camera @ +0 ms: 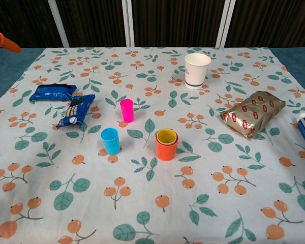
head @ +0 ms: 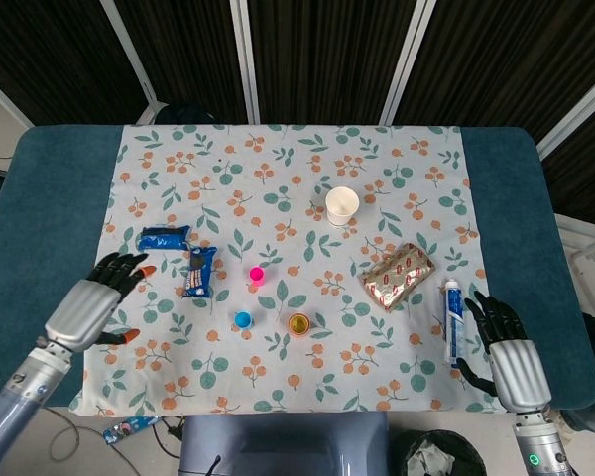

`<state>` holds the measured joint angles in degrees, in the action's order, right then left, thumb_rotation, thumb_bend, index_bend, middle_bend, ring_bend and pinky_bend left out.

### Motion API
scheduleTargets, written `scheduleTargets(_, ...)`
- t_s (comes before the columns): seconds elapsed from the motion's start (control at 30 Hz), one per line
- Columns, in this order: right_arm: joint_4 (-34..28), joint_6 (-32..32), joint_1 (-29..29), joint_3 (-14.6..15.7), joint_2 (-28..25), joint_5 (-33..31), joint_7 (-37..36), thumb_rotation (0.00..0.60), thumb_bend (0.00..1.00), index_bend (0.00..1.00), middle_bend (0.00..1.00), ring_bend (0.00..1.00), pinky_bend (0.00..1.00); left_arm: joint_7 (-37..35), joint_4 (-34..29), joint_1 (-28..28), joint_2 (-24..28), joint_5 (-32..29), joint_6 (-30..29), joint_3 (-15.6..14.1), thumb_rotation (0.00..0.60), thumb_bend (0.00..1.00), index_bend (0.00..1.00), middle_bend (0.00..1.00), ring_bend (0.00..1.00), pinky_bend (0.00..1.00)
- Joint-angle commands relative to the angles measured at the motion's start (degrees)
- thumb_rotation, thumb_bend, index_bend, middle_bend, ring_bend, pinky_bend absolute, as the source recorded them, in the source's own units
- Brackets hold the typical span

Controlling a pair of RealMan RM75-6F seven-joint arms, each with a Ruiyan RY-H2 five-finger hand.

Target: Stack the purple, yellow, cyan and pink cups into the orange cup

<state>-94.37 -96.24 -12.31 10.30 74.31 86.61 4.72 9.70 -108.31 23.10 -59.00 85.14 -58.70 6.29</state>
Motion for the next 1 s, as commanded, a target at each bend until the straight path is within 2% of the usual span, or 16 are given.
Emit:
scheduleTargets(0.03, -0.17, 0.71, 0.58, -0.68, 0.22, 0.04, 0.02, 0.6, 0.36, 0.01, 0.0, 0.0, 0.1, 5.22, -1.92, 5.12, -3.2, -5.78, 5.71, 1.84, 0.6, 0.15, 0.15, 0.0, 0.0, 0.0)
scheduleTargets(0.23, 0.01, 1.73, 1.13, -1.47, 0.51, 0.13, 0.67, 0.6, 0.36, 0.01, 0.0, 0.0, 0.1, 8.17, -1.54, 8.76, -8.38, -9.63, 7.93, 3.25, 0.6, 0.15, 0.17, 0.0, 0.0, 0.0)
scheduleTargets(0.6, 0.11, 4.19, 2.36, -3.57, 0.87, 0.13, 0.72, 0.6, 0.36, 0.01, 0.0, 0.0, 0.1, 21.68, 2.2, 14.95, -18.21, -19.1, 8.58, 2.36, 0.6, 0.17, 0.21, 0.0, 0.0, 0.0)
scheduleTargets(0.83, 0.2, 5.17, 3.18, -4.89, 0.72, 0.04, 0.61, 0.6, 0.36, 0.01, 0.0, 0.0, 0.1, 25.36, 4.51, 17.46, -22.72, -22.28, 7.49, 1.67, 0.6, 0.19, 0.24, 0.0, 0.0, 0.0)
scheduleTargets(1.0, 0.36, 6.08, 3.6, -5.68, 0.78, 0.05, 0.45, 0.6, 0.36, 0.01, 0.0, 0.0, 0.1, 25.9, 5.25, 18.45, -23.94, -23.53, 7.1, 0.99, 0.6, 0.21, 0.28, 0.0, 0.0, 0.0)
